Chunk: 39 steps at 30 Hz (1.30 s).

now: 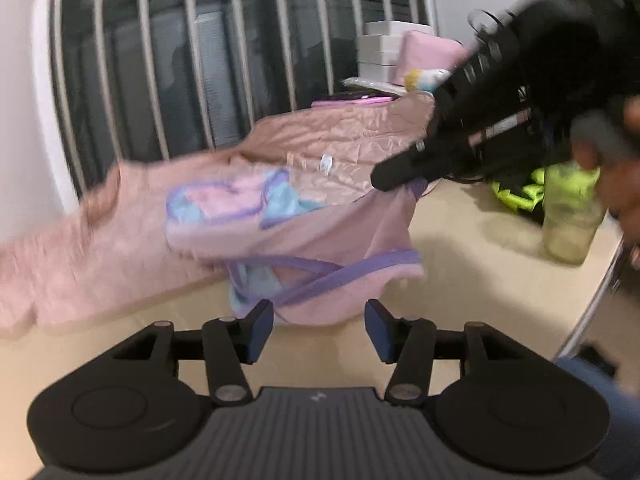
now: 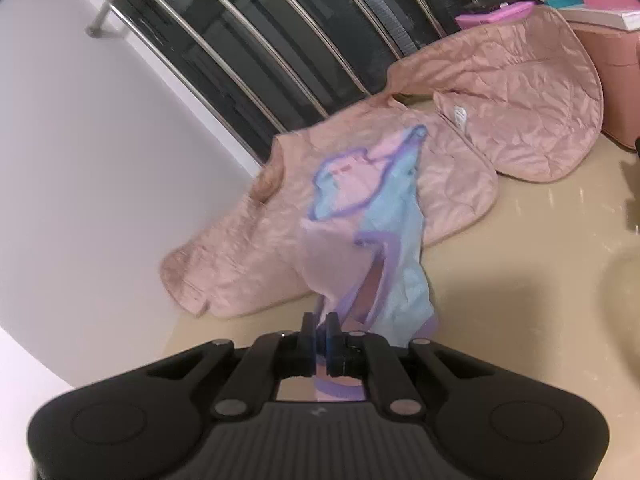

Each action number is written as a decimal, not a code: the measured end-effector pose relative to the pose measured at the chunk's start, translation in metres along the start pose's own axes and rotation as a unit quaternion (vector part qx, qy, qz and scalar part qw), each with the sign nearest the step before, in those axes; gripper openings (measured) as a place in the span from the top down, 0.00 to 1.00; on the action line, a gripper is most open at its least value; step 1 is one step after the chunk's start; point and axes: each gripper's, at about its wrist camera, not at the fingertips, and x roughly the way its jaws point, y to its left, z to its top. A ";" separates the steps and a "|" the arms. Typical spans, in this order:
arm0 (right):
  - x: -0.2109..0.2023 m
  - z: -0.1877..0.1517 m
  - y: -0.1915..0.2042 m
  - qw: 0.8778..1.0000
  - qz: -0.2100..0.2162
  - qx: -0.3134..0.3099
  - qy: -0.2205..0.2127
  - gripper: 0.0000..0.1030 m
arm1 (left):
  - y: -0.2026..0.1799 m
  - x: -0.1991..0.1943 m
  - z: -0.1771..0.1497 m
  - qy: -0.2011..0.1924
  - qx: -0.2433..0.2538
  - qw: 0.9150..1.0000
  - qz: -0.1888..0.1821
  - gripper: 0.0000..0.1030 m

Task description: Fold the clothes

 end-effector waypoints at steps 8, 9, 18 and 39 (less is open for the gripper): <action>-0.013 -0.003 0.000 1.000 0.001 -0.020 0.020 0.96 | -0.025 0.028 0.005 -0.003 0.168 0.981 -0.100 0.60; -0.011 -0.003 -0.003 0.999 -0.003 -0.018 0.026 0.96 | -0.024 0.034 0.005 0.008 0.177 0.979 -0.104 0.90; -0.009 -0.038 0.021 0.971 -0.068 -0.227 0.021 0.71 | -0.017 0.028 0.008 0.007 0.198 0.980 0.014 0.96; 0.062 -0.116 0.084 0.873 0.004 -0.486 0.042 0.87 | 0.119 0.051 0.006 0.129 -0.217 0.966 -0.051 0.94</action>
